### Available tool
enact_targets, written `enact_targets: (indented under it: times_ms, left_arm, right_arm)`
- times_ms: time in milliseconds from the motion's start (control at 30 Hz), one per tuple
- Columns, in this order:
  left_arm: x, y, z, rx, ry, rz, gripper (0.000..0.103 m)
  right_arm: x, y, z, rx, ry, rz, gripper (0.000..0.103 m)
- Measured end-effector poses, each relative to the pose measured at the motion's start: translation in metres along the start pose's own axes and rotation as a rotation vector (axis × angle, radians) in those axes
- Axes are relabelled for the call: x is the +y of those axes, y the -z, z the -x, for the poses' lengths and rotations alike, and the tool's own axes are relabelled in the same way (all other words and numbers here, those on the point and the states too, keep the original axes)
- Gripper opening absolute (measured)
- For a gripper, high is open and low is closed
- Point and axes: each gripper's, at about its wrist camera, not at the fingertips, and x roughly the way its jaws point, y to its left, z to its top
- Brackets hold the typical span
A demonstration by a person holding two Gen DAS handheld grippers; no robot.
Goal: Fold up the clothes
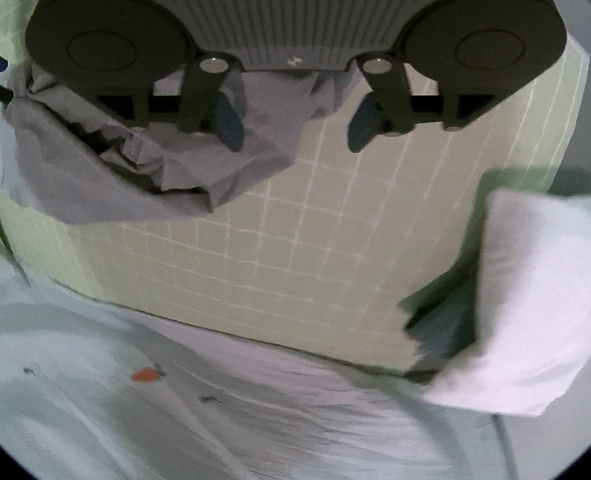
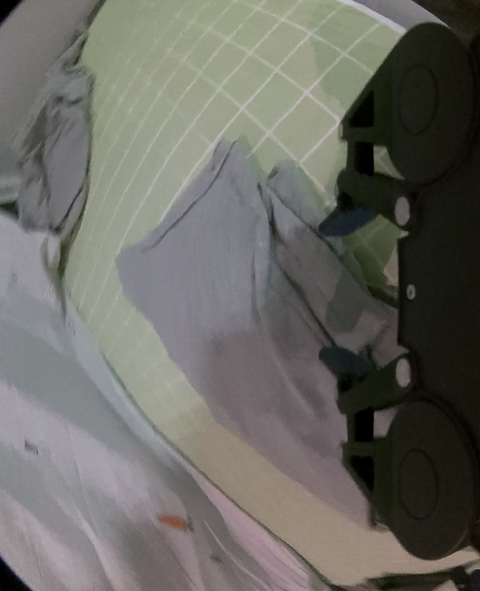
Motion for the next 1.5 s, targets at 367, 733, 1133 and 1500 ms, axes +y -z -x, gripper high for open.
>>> enact_targets:
  times_ms: [367,733,1133,1500]
  left_arm:
    - [-0.046,-0.014,-0.072,0.118,0.059,-0.185,0.077]
    - [-0.090,-0.026,-0.062,0.048,0.124,-0.339,0.079]
    - [-0.175,-0.011,-0.049,0.003,0.238,-0.572,0.083]
    - [-0.254,0.004,-0.087,0.049,0.341,-0.802,0.085]
  right_arm:
    - [-0.002,-0.033,-0.030,-0.054,0.108,-0.029,0.079]
    - [0.012,-0.079,-0.038,-0.132,-0.104,0.001,0.003]
    - [0.004,-0.090,0.004,-0.259,-0.045,0.066,0.048]
    - [-0.036,0.006,-0.008,0.071,-0.067,-0.094,0.073]
